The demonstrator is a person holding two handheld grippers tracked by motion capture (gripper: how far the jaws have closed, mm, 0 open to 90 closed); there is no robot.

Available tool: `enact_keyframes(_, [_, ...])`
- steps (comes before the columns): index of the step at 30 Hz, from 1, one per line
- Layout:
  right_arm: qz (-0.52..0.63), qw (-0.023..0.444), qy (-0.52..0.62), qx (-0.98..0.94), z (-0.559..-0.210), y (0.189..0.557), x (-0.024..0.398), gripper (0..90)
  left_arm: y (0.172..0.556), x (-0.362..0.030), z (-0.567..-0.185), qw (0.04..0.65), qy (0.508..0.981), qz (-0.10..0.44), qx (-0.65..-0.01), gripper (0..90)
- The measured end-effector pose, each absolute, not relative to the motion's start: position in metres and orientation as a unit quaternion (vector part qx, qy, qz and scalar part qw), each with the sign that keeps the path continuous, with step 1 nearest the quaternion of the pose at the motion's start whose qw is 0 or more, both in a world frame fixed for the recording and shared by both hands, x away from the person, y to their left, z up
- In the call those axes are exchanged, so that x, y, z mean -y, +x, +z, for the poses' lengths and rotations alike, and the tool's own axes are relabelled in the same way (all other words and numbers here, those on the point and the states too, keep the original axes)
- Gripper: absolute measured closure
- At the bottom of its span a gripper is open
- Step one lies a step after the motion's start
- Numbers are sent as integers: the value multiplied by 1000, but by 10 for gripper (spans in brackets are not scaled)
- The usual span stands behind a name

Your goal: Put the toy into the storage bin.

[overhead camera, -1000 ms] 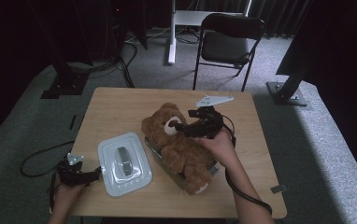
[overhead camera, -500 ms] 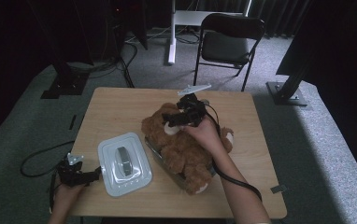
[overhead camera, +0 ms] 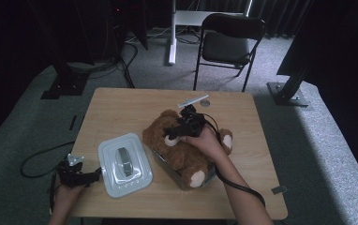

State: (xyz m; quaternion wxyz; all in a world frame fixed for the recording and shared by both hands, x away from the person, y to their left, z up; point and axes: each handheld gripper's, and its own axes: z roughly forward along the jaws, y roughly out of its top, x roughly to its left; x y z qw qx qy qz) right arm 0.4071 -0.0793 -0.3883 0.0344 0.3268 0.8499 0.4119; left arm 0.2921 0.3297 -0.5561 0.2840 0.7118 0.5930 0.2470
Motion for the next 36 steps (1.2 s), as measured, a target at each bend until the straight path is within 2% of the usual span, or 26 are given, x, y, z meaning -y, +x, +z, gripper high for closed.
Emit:
enact_keyframes(10, [392, 33, 325, -860, -403, 403, 73, 323, 292, -330, -556, 284, 712, 247, -593, 7])
enact_keyframes(17, [334, 49, 316, -887, -420, 404, 53, 327, 292, -330, -556, 284, 711, 247, -593, 7])
enact_keyframes(36, [263, 4, 328, -907, -448, 424, 36, 358, 292, -330, -556, 285, 711, 247, -593, 7])
